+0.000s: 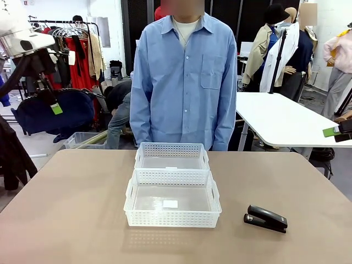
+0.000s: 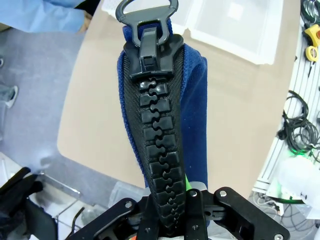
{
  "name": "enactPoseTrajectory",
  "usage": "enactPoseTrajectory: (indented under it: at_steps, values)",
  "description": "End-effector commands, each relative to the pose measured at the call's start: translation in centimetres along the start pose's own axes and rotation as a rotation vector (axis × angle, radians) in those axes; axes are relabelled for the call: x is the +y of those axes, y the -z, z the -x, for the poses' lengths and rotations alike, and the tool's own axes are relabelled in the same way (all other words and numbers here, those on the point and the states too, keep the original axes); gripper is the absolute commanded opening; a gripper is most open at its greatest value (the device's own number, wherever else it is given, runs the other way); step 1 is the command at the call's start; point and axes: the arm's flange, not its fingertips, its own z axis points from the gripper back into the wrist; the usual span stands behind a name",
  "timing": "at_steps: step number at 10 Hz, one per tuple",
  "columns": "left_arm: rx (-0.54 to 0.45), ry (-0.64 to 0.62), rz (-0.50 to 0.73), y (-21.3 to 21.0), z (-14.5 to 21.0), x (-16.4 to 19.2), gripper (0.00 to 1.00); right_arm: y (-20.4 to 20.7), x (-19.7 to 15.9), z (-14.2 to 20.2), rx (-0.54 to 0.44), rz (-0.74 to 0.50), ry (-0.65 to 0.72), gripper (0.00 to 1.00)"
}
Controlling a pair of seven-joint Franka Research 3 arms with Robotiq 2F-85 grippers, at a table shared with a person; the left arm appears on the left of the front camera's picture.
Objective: Distribute items into two baskets.
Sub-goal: Move the picked Pencil pouch towards the Organizing basket indicated by the person, stopping as directed.
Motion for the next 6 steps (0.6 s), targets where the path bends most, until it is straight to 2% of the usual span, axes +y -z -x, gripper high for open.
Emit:
enactPoseTrajectory:
  at_steps: [1, 6]
  values:
    - [0.000, -0.001, -0.008, -0.30, 0.06, 0.20, 0.00, 0.14, -0.10, -0.11, -0.030, -0.021, -0.003, 1.00]
    - [0.000, -0.001, -0.008, -0.30, 0.06, 0.20, 0.00, 0.14, -0.10, -0.11, -0.030, -0.021, -0.003, 1.00]
